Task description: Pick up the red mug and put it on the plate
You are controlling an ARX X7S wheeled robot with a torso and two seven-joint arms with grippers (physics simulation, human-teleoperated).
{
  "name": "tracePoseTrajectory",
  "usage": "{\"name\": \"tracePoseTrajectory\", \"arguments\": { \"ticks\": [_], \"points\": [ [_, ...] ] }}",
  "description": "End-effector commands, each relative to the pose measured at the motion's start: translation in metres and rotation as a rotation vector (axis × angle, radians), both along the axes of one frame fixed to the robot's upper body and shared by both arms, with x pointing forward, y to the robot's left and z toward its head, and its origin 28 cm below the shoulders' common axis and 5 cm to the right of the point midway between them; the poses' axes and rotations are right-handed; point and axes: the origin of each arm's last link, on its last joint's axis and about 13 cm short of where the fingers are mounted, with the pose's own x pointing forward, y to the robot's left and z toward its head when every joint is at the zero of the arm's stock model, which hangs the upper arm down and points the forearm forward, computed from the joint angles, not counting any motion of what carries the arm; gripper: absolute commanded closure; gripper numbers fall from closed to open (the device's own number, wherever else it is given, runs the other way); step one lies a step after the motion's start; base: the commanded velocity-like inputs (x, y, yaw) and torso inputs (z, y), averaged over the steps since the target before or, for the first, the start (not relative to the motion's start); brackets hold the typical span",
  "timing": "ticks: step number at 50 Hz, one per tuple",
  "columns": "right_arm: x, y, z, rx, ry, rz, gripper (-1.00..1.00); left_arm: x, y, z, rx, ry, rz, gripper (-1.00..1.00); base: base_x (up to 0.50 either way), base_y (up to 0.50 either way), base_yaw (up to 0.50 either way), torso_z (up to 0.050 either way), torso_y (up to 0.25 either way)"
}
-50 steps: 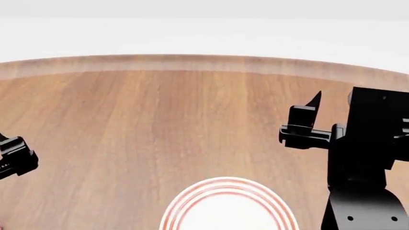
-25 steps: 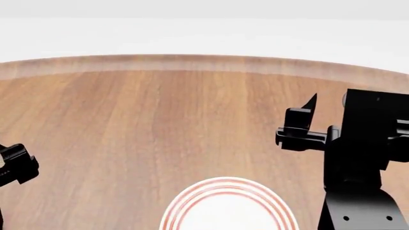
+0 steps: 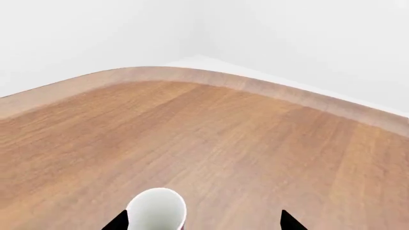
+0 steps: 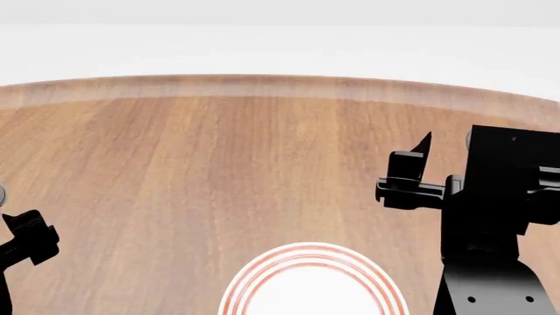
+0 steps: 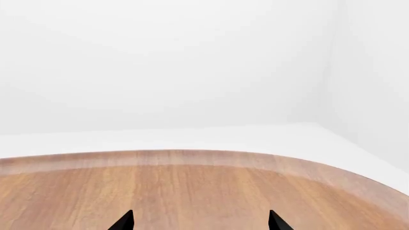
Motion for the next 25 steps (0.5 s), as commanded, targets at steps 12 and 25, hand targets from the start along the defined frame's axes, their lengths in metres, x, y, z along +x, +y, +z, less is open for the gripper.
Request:
{"name": "tracePoseTrajectory", "arguments": {
  "ticks": [12,25],
  "points": [
    [0.000,0.000,0.001,-0.001,0.001,0.003,-1.00,0.010,0.004,-0.008,-0.047,0.048,0.019,-1.00,0.00,0.00,0.00,0.000,0.000],
    [0.002,0.002,-0.004,-0.003,0.010,0.008,-1.00,0.015,0.007,-0.017,-0.074,0.074,0.038,-1.00,0.00,0.00,0.00,0.000,0.000]
  ]
}}
